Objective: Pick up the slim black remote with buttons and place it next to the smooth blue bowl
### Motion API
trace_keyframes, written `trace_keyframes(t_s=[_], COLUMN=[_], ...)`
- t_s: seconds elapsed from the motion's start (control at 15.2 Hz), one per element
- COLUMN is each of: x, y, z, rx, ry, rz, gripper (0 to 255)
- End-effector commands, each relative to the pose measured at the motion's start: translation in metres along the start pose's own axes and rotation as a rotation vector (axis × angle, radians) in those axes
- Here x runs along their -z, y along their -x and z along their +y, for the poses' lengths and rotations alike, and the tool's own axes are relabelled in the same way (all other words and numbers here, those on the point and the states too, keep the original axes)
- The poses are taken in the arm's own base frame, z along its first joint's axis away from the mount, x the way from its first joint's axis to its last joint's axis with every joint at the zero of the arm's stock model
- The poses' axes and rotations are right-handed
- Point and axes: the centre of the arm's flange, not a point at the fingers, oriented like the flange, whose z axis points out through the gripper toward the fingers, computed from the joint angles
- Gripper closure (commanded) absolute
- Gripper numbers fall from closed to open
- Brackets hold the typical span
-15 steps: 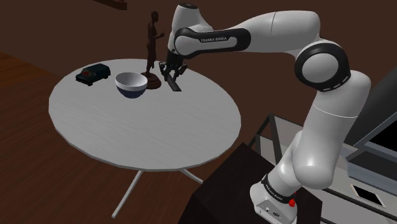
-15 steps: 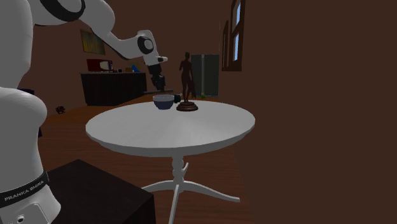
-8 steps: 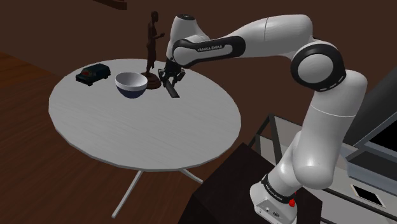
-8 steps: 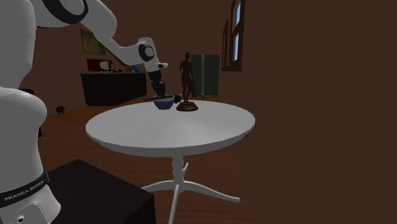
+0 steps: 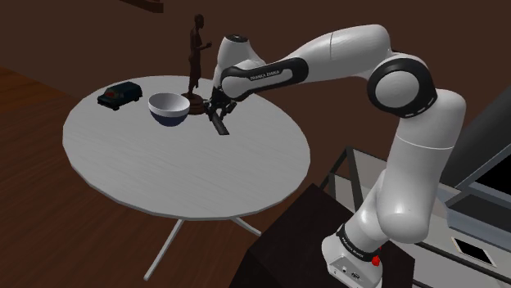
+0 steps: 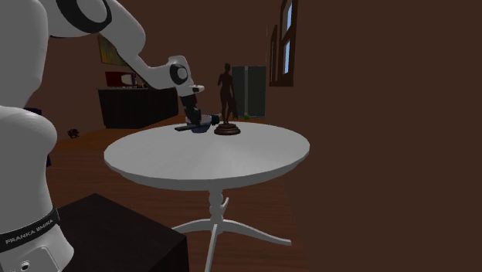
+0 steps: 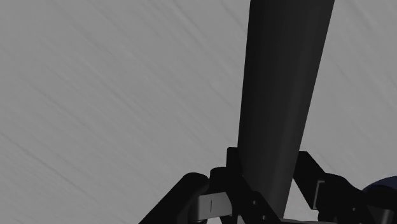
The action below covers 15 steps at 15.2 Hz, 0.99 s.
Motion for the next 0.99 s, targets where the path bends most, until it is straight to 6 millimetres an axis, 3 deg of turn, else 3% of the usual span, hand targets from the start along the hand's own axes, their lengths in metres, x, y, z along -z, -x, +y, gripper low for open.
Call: trace_keyframes(t_s=[0.0,0.59,0.92], x=[-0.010,-0.058,-0.058], y=[0.002,0.013,0.013], z=[-0.001,-0.003,-0.003], rx=[0.000,0.000,0.000], ry=[0.000,0.000,0.000], rz=[0.001,0.001,0.001], gripper=[255,255,255])
